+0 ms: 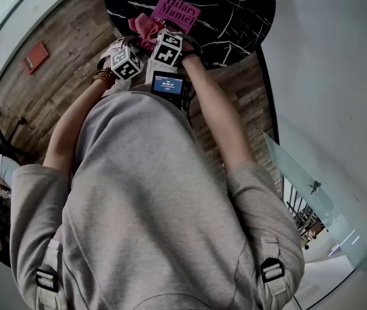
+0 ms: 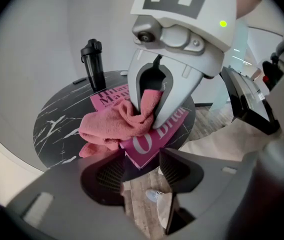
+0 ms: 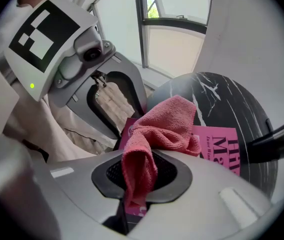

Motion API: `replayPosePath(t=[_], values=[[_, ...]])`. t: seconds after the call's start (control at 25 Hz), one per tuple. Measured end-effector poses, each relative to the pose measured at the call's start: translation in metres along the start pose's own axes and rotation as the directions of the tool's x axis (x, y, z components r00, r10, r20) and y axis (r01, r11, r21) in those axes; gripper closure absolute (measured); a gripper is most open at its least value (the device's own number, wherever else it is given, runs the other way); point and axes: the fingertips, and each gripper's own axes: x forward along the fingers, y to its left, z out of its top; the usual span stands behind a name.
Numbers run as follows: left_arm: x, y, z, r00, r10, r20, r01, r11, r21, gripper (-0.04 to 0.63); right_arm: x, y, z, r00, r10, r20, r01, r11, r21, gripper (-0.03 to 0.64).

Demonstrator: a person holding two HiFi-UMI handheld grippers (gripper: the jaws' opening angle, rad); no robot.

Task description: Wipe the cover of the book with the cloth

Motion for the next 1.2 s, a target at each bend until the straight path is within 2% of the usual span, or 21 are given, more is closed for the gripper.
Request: replayPosePath(t=[0.16,0.28,0.36,0.44,0.48,0.6,0.64,0.76,0.88,1.0,1.08,1.16,1.2], values=[[0.001,0.001,0.0,1.0,-0.003,0.002,0.003,1.0,-0.002,0.376,0.001,0.021,0.003,0.996,0.093,-0.015,-0.093,0.996,-0.002,0.54],[0.001,-0.002,-0.001,1.0,-0.017,-0.011,0.017,1.0,-0.002,0.376,0.001,0.041,0.0,0.98,0.193,-0.051,-0.192,0.981,0.028,0.541],[0.001,-0.002,-0.002,0.999,-0.024,-0.027,0.024,1.0,0.013,0.376,-0.001,0.058,-0.002,0.958,0.28,-0.07,-0.277,0.96,0.045,0.54],[0.0,-0.003,-0.004,0.998,-0.039,-0.042,0.04,0.999,0.023,0.377,-0.007,0.084,-0.002,0.91,0.409,-0.068,-0.402,0.91,0.095,0.54],[-0.001,-0.003,-0.005,0.998,-0.048,-0.044,0.049,0.999,0.023,0.377,-0.008,0.09,-0.003,0.895,0.441,-0.064,-0.433,0.894,0.111,0.54],[-0.007,-0.004,-0.004,0.997,-0.068,-0.035,0.068,0.997,0.019,0.377,-0.009,0.073,-0.003,0.92,0.389,-0.043,-0.383,0.918,0.104,0.54],[-0.01,-0.003,-0.003,0.997,-0.072,-0.027,0.073,0.997,0.015,0.377,-0.013,0.071,-0.001,0.919,0.394,-0.024,-0.389,0.914,0.111,0.54],[-0.023,0.006,0.008,0.998,-0.063,0.02,0.063,0.998,-0.004,0.382,-0.041,0.072,0.009,0.893,0.445,0.072,-0.45,0.881,0.147,0.541],[-0.047,0.024,0.029,0.995,-0.018,0.096,0.019,1.0,-0.01,0.383,-0.083,0.066,0.024,0.856,0.463,0.231,-0.504,0.846,0.175,0.54],[-0.079,0.038,0.06,0.98,0.033,0.197,-0.035,0.999,0.007,0.391,-0.137,0.049,0.04,0.809,0.388,0.442,-0.509,0.839,0.194,0.54],[-0.106,0.046,0.087,0.957,0.062,0.284,-0.074,0.997,0.032,0.408,-0.178,0.032,0.049,0.757,0.271,0.595,-0.474,0.854,0.214,0.54],[-0.138,0.053,0.119,0.915,0.099,0.391,-0.134,0.989,0.063,0.427,-0.224,0.01,0.055,0.676,0.092,0.732,-0.393,0.884,0.252,0.538],[-0.157,0.057,0.135,0.886,0.123,0.447,-0.172,0.983,0.071,0.442,-0.248,-0.002,0.055,0.621,-0.016,0.784,-0.34,0.895,0.287,0.538]])
